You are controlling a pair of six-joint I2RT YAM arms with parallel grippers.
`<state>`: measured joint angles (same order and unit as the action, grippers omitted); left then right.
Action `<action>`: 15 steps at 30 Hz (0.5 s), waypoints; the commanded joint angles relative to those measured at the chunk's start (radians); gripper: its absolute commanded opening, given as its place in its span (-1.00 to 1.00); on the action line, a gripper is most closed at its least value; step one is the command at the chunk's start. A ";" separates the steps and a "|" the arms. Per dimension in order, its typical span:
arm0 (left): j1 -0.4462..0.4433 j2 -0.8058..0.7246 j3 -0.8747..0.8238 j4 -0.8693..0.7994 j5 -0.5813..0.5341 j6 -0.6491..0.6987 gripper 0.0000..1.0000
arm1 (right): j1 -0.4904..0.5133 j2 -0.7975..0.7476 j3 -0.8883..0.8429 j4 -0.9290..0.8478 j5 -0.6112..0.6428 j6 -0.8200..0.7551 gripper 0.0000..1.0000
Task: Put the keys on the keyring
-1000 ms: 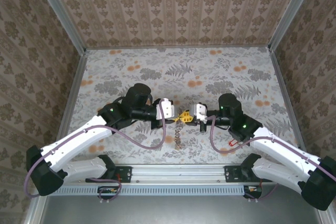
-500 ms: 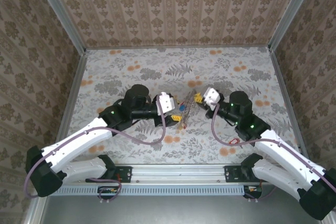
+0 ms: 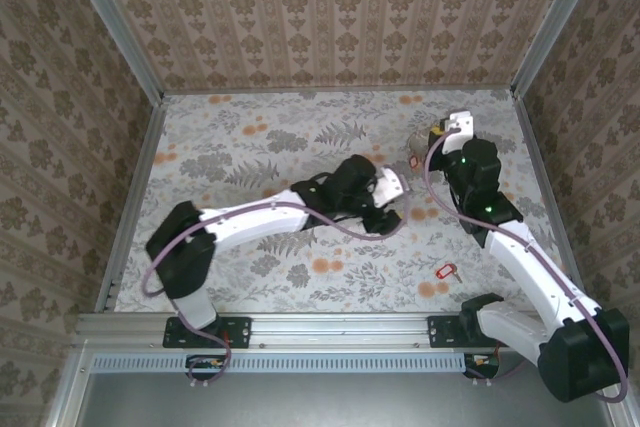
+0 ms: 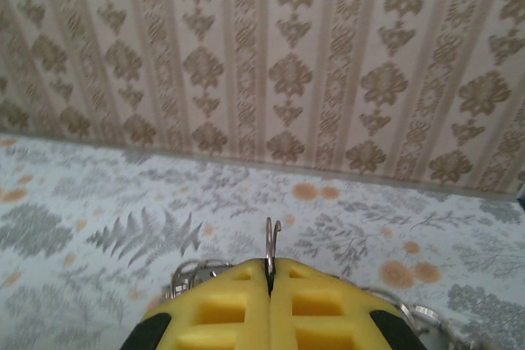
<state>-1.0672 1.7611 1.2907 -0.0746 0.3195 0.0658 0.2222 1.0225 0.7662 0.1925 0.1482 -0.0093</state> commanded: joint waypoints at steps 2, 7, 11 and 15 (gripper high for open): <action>-0.025 0.193 0.179 0.023 0.229 0.188 0.13 | -0.050 0.024 0.121 0.039 0.074 0.084 -1.00; -0.032 0.409 0.301 0.101 0.464 0.529 0.17 | -0.112 0.024 0.138 0.052 0.063 0.101 -1.00; -0.032 0.603 0.549 -0.066 0.525 0.596 0.12 | -0.178 0.000 0.146 0.052 0.054 0.086 -1.00; -0.057 0.704 0.654 -0.119 0.537 0.600 0.11 | -0.255 -0.016 0.166 0.042 0.018 0.100 -1.00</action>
<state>-1.1000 2.4447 1.8835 -0.1104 0.7700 0.5884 0.0067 1.0466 0.8707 0.1963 0.1764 0.0647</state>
